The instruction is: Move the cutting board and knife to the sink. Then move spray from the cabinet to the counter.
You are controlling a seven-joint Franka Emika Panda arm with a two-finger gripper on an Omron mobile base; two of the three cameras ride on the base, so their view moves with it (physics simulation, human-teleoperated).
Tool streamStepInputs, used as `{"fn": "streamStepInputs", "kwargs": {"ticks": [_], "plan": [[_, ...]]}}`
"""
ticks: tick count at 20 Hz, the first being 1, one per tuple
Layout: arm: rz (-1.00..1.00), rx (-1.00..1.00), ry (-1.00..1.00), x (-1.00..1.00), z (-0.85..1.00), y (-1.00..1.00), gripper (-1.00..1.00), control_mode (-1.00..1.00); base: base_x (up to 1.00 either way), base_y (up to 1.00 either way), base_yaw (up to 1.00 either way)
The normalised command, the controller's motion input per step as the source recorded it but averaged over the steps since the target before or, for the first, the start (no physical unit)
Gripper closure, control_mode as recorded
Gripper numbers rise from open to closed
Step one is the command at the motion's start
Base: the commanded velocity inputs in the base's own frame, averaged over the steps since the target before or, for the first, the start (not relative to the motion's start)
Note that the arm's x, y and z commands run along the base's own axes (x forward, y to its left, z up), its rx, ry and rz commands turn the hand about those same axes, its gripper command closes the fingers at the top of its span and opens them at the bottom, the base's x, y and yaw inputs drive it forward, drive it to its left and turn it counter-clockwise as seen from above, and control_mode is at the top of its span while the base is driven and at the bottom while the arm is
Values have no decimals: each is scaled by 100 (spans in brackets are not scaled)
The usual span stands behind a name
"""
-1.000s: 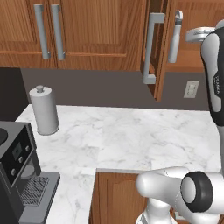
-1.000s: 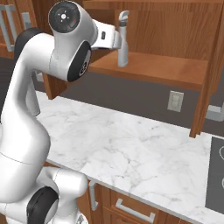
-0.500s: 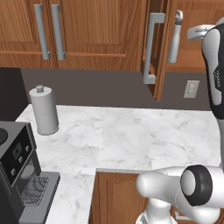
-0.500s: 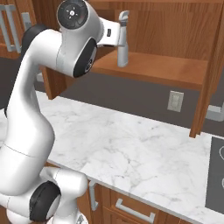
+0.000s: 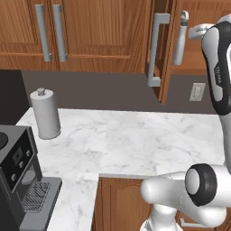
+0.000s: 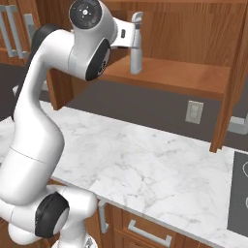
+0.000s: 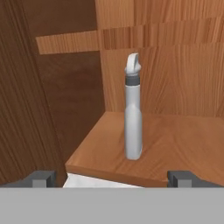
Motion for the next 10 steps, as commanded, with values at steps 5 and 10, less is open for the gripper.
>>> {"fn": "streamStepInputs", "kwargs": {"ticks": [5,10], "plan": [[0,0,0,21,0,0,-100,-100,0,0,0],[0,0,1,18,0,-2,-100,-100,0,0,0]]}}
